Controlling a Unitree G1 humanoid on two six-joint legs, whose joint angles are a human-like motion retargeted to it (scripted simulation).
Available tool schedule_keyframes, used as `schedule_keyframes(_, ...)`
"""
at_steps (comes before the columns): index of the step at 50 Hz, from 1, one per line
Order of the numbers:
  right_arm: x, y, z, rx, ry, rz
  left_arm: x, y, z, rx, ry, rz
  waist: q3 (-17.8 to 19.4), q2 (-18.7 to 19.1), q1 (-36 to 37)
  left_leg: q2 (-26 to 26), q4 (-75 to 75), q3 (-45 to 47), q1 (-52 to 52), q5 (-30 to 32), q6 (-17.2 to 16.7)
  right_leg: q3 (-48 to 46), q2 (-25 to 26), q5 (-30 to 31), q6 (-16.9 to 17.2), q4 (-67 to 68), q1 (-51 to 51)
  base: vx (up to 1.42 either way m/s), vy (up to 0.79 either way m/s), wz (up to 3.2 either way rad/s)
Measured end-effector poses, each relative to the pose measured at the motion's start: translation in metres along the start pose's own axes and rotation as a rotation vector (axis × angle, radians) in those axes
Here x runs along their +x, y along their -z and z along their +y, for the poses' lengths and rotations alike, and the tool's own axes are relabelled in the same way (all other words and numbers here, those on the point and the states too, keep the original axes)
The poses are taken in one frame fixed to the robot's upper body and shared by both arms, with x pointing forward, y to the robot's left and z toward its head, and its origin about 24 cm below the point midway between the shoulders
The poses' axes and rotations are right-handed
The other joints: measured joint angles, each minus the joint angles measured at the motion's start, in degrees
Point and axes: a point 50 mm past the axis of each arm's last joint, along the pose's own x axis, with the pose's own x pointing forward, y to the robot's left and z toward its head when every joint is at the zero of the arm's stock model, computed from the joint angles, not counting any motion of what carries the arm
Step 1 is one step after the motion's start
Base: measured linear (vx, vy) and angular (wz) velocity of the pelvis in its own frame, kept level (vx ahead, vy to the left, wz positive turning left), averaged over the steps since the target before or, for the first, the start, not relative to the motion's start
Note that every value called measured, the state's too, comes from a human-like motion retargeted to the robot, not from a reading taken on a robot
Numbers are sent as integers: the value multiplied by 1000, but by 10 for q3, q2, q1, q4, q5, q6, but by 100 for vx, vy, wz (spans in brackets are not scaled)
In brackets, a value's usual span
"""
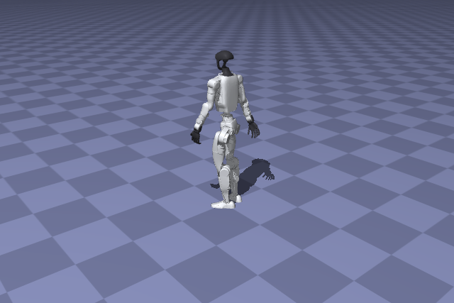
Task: In place motions
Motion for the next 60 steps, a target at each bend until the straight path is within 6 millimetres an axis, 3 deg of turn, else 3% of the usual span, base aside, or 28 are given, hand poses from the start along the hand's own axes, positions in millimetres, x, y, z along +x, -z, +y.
schedule_keyframes(3,1,-4,11,36,-8,-7,0,6,-1,26,-6,5,1,-3,1,-6,3,-13,1,5,-1,-8,-1,9,0,-6,9,8,0,57)
schedule_keyframes(6,1,-13,30,92,-59,-39,0,31,-10,49,26,79,-3,-10,20,-13,7,-24,5,10,0,-19,-4,10,3,-17,25,19,-6,57)
schedule_keyframes(8,-1,-31,44,115,-108,-99,-2,61,-17,45,48,175,-7,-16,38,-17,10,-27,7,12,-1,-29,-5,12,6,-27,35,16,-5,41)
schedule_keyframes(11,-12,-76,58,45,-160,-243,-14,116,-21,-8,44,339,-9,-18,46,-21,9,-29,14,14,-2,-29,-2,15,7,-37,45,18,-6,30)
schedule_keyframes(15,-42,-144,73,-163,-211,-467,-43,188,-26,-115,15,561,-11,-13,43,-21,6,-26,21,15,-3,-18,2,14,6,-36,47,13,-4,-3)
schedule_keyframes(17,-73,-189,85,-296,-222,-643,-70,231,-32,-192,24,714,-7,-7,38,-19,4,-22,27,15,-4,-13,5,15,4,-36,49,8,-2,-14)
schedule_keyframes(20,-114,-233,100,-419,-218,-852,-107,275,-39,-272,68,878,-6,-2,28,-16,3,-17,31,12,-5,-9,9,16,3,-36,50,6,-4,-12)
schedule_keyframes(24,-156,-264,112,-488,-215,-1053,-142,308,-40,-293,103,1000,-9,1,24,-13,1,-13,36,10,-7,-3,11,15,2,-34,49,2,-2,-5)
schedule_keyframes(28,-172,-272,115,-496,-217,-1137,-153,317,-37,-297,76,1023,-12,0,20,-11,-1,-11,40,8,-9,0,13,15,2,-31,49,0,-6,-4)
schedule_keyframes(30,-168,-270,115,-487,-221,-1133,-147,313,-35,-310,52,1001,-16,0,16,-9,-2,-9,40,7,-10,1,14,15,2,-31,48,-1,-8,-8)
schedule_keyframes(33,-146,-255,110,-468,-218,-1047,-128,295,-33,-315,24,940,-21,-2,13,-8,-3,-7,41,6,-10,4,16,15,2,-30,46,-1,-7,-12)
schedule_keyframes(37,-99,-217,96,-433,-191,-824,-84,247,-26,-289,-17,774,-26,-4,7,-7,-2,-5,38,4,-12,8,18,15,2,-29,42,-4,-7,-13)
schedule_keyframes(40,-61,-173,79,-397,-165,-606,-52,200,-20,-237,-24,628,-30,-3,4,-6,0,-5,34,2,-11,7,19,14,2,-29,39,0,0,0)
schedule_keyframes(45,-10,-72,58,-241,-132,-259,-12,103,-14,-138,9,352,-32,-6,16,-9,0,-13,33,0,-9,1,17,13,4,-31,40,0,0,0)
schedule_keyframes(48,5,-5,51,-108,-148,-62,2,42,-19,-107,44,147,-34,-18,31,-15,0,-18,35,-1,-10,-1,12,13,5,-30,42,0,0,0)
schedule_keyframes(52,10,57,48,-10,-133,121,5,-24,-29,-75,62,-101,-31,-26,38,-18,2,-22,35,-1,-10,-5,9,14,6,-31,44,0,0,0)
schedule_keyframes(56,10,81,46,24,-110,195,1,-52,-31,-26,40,-230,-29,-25,36,-15,2,-21,35,0,-10,-6,11,14,6,-31,45,0,0,0)
schedule_keyframes(60,10,68,45,20,-107,161,1,-36,-28,37,31,-198,-28,-19,35,-12,1,-19,37,0,-9,-6,15,14,5,-30,46,0,0,0)
